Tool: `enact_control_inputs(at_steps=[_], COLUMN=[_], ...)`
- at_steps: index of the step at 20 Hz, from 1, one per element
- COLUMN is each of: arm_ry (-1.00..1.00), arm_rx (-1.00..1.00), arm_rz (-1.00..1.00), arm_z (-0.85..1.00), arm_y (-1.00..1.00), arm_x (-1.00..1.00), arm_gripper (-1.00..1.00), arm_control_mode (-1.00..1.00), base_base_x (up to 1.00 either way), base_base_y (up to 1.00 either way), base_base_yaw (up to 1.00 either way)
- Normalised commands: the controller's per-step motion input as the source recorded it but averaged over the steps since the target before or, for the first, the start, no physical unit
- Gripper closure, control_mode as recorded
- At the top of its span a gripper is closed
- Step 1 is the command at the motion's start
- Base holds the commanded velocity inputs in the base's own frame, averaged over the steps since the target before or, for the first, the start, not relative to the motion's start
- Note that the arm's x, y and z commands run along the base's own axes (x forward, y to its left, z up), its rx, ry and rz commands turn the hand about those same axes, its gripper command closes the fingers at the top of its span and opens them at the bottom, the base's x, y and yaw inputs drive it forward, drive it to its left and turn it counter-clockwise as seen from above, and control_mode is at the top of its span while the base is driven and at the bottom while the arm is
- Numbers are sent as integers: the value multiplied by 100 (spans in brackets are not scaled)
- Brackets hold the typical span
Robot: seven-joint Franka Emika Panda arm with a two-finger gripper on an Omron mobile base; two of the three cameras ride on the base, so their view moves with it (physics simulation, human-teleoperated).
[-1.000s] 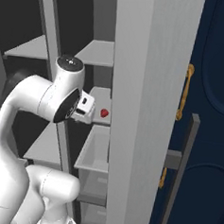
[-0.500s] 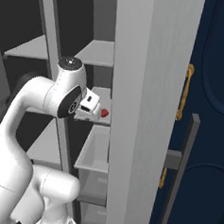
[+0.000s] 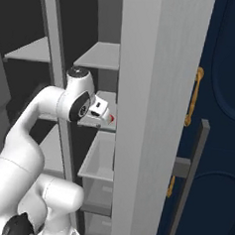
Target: Take the strawberry from the fridge and place it on top of the pancake, located on the dining counter.
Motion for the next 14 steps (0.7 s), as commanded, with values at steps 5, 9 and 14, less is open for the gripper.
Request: enact_control_inputs(at_steps=[5, 9, 14], arm_ry=[4, 1, 2], arm_rx=[0, 0, 0], arm_rz=[0, 0, 0], arm_z=[-25, -12, -25], arm_y=[-24, -3, 0], arm_x=[60, 67, 60], arm_gripper=[-100, -100, -100], arm_control_mode=[-100, -100, -100], base_base_x=[0, 0, 0], base_base_y=[0, 0, 0], base_base_yaw=[0, 0, 0])
